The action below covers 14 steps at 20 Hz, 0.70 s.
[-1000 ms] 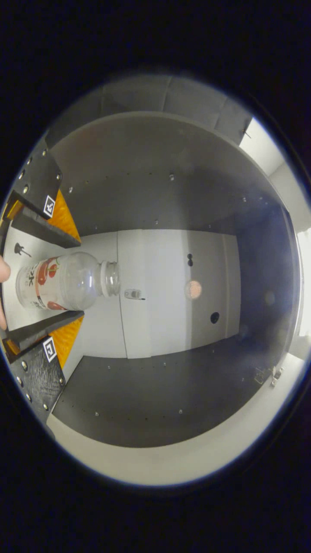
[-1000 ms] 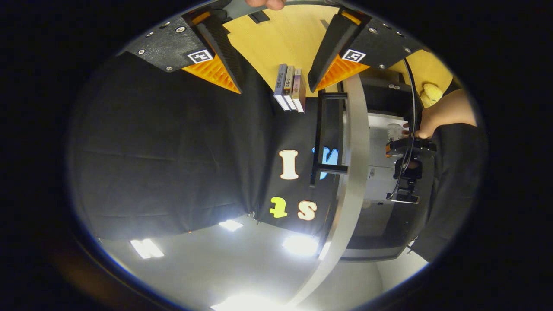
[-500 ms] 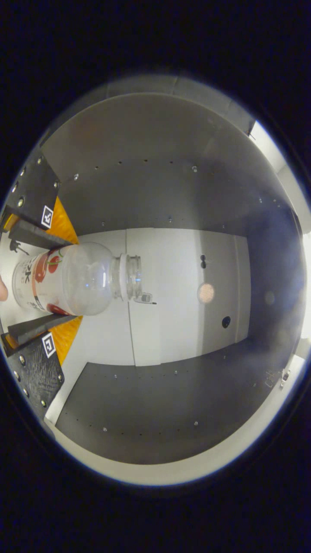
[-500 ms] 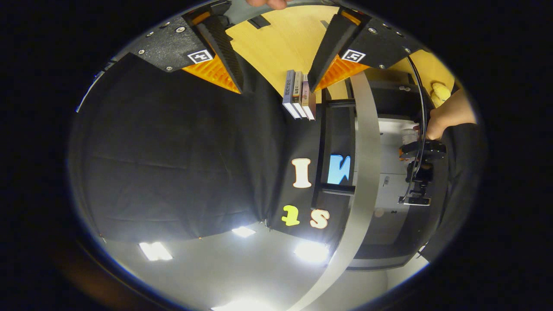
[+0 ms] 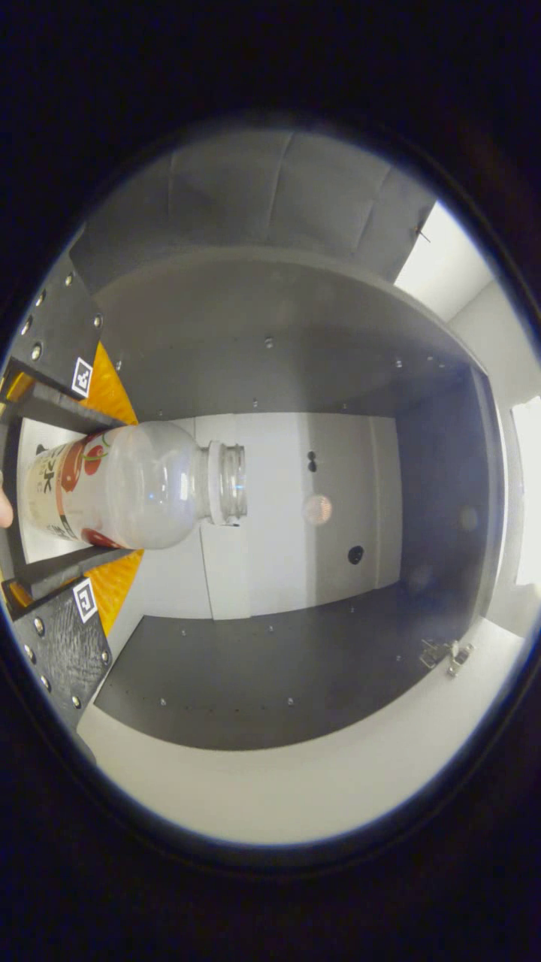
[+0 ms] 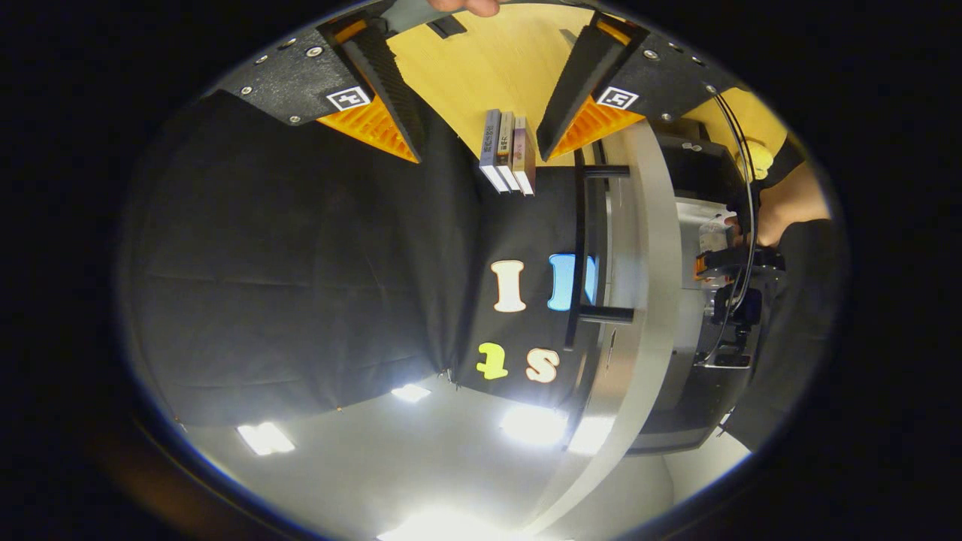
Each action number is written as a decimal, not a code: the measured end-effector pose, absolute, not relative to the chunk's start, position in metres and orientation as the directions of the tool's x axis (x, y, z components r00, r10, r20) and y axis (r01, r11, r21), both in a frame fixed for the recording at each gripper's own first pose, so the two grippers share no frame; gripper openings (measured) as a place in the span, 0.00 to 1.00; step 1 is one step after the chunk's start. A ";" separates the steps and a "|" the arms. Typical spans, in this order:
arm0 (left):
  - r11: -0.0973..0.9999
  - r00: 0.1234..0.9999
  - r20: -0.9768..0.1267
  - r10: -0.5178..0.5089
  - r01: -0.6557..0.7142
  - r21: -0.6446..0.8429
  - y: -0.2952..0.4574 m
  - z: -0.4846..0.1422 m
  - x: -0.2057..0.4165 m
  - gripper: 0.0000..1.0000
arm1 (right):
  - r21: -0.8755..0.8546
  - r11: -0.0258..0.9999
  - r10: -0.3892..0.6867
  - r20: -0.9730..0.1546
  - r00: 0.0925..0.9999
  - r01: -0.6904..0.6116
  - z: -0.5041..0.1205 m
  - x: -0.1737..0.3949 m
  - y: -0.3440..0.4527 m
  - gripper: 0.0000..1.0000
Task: Open the cabinet door with the right hand, grasp the bottle in the cabinet with the left hand and place it on the coaster, then close the cabinet door with the right hand.
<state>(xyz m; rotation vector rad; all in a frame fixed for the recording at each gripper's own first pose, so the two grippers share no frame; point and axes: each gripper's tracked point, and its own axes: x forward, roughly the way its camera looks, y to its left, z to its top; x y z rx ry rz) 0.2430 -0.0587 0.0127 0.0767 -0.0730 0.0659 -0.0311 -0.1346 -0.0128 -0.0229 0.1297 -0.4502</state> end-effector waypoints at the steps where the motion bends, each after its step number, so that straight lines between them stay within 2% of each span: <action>1: 0.994 0.995 0.077 0.065 -0.071 0.081 -0.060 0.015 0.233 0.72 | -0.046 0.904 -0.427 -0.120 0.896 0.424 -0.011 -0.032 -0.137 0.93; 3: 0.994 0.995 0.076 0.070 -0.076 0.074 -0.060 0.019 0.222 0.72 | -0.034 0.910 -0.414 -0.118 0.903 0.413 -0.010 -0.034 -0.143 0.94; 4: 0.994 0.994 0.077 0.079 -0.085 0.070 -0.058 0.021 0.219 0.75 | -0.025 0.913 -0.407 -0.115 0.906 0.407 -0.010 -0.033 -0.147 0.93; 5: 0.993 0.993 0.076 0.089 -0.094 0.066 -0.056 0.020 0.215 0.71 | -0.019 0.916 -0.400 -0.116 0.909 0.400 -0.014 -0.032 -0.153 0.93; 6: 0.993 0.993 0.074 0.096 -0.101 0.060 -0.055 0.021 0.210 0.78 | -0.013 0.921 -0.388 -0.114 0.914 0.390 -0.015 -0.031 -0.155 0.93; 11: 0.986 0.984 0.070 0.164 -0.167 0.030 -0.037 0.017 0.167 0.79 | 0.006 0.940 -0.340 -0.102 0.935 0.342 -0.023 -0.028 -0.165 0.93; 14: 0.972 0.970 0.098 0.222 -0.229 0.059 -0.020 0.021 0.133 0.78 | 0.033 0.951 -0.302 -0.104 0.948 0.307 -0.035 -0.023 -0.167 0.93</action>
